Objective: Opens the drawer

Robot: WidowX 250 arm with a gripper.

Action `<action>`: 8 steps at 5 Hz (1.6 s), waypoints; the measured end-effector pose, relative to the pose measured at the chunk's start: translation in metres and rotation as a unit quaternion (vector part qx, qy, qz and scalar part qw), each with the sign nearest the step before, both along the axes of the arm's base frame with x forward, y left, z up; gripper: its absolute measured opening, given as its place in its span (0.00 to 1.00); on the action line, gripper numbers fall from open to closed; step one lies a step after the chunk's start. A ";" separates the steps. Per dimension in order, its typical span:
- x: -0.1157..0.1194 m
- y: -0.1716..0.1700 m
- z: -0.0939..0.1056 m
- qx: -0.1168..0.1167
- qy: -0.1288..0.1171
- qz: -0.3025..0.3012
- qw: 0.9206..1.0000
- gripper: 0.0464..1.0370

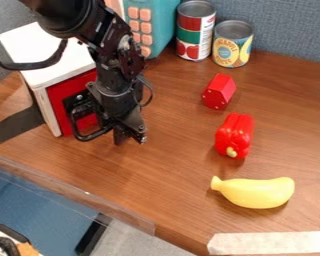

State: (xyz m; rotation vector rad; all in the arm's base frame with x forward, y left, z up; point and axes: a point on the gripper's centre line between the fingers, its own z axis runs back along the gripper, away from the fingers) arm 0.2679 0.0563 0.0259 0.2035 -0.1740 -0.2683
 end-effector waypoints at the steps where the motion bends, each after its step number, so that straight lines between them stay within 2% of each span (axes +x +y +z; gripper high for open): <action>1: 0.001 -0.014 0.000 0.012 0.002 -0.009 1.000 0.14; 3: -0.011 -0.042 -0.001 0.010 0.016 -0.011 1.000 0.12; 7: -0.035 -0.094 0.009 -0.018 0.006 -0.022 1.000 0.10; 8: -0.043 -0.099 0.007 -0.019 0.012 -0.032 0.999 0.15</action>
